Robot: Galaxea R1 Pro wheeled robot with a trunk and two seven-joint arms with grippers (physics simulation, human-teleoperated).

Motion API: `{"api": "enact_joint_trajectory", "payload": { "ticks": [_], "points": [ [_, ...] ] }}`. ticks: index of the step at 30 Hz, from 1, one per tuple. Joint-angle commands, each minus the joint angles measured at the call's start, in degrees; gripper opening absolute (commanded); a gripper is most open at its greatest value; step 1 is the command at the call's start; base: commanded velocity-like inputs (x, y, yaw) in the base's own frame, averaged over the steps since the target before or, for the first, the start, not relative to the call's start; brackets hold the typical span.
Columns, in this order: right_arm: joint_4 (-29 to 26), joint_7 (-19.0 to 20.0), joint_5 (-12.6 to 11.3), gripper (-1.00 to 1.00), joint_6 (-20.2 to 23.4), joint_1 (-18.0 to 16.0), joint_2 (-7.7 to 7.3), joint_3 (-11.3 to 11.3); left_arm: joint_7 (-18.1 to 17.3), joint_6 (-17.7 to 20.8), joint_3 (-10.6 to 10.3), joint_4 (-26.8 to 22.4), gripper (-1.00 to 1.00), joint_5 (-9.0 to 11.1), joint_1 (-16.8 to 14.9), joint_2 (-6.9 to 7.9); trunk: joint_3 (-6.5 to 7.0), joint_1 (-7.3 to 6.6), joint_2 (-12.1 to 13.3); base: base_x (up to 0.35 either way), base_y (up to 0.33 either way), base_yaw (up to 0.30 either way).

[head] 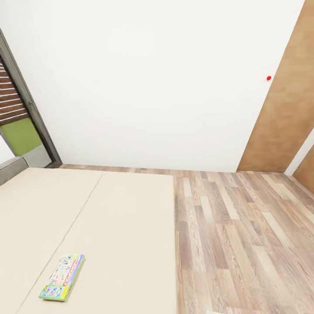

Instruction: Put all the toys in the child's room - the three board games (two on the bed and one on the table), the two jigsaw puzzles on the table, and the tennis ball on the table - inside the toy box on the table in the child's room.

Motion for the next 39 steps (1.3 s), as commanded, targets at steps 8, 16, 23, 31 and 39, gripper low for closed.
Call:
{"api": "enact_joint_trajectory", "payload": {
  "ticks": [8,16,23,31,39],
  "points": [
    [-0.18,-0.1,-0.28,1.0,0.31,0.0,0.04,-0.33,-0.1,-0.18,-0.11,0.06,1.0,0.27,-0.02,-0.01,0.03,0.0,-0.04,0.0,0.116,-0.086],
    [-0.17,-0.11,-0.28,1.0,0.28,0.0,0.05,-0.33,-0.18,-0.18,-0.05,0.06,1.0,0.28,-0.03,-0.01,0.15,0.0,-0.04,0.0,0.164,-0.11],
    [-0.13,-0.11,-0.28,1.0,0.23,0.0,0.05,-0.33,-0.19,-0.18,-0.07,0.06,1.0,0.27,-0.02,-0.02,0.16,0.0,-0.04,0.0,0.133,-0.013],
    [-0.13,-0.11,-0.28,1.0,0.23,0.0,0.05,-0.33,-0.19,-0.18,-0.04,0.06,1.0,0.27,-0.02,-0.02,0.17,0.0,-0.04,0.0,0.178,-0.002],
    [-0.16,-0.11,-0.28,1.0,0.23,0.0,0.05,-0.33,-0.23,-0.18,-0.04,0.06,1.0,0.27,-0.02,-0.02,0.17,0.0,-0.04,0.0,0.271,0.0]
  ]
}}
